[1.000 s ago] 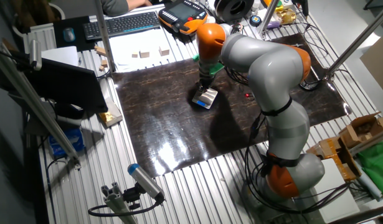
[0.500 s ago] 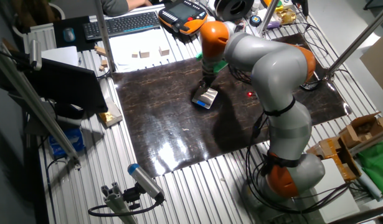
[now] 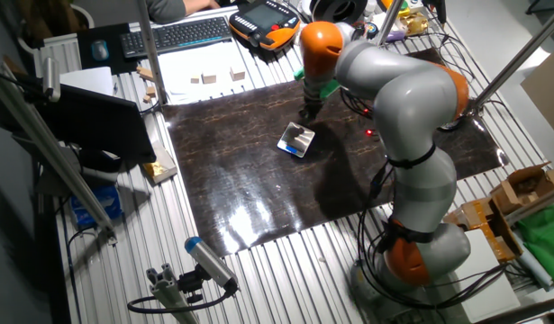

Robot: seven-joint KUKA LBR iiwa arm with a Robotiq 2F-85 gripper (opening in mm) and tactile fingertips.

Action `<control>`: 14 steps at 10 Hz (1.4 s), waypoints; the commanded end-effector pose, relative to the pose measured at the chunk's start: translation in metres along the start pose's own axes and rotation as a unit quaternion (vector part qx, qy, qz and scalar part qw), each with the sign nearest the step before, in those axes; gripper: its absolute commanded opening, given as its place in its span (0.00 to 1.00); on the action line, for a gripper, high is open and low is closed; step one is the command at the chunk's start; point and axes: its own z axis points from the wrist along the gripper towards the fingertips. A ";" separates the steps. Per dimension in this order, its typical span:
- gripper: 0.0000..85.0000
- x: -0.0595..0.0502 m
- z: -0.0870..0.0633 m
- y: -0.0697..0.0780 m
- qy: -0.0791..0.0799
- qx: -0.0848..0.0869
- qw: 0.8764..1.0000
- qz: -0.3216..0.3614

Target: Remove the object from the scale

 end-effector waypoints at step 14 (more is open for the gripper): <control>0.09 0.021 -0.019 0.010 0.006 -0.047 0.995 0.090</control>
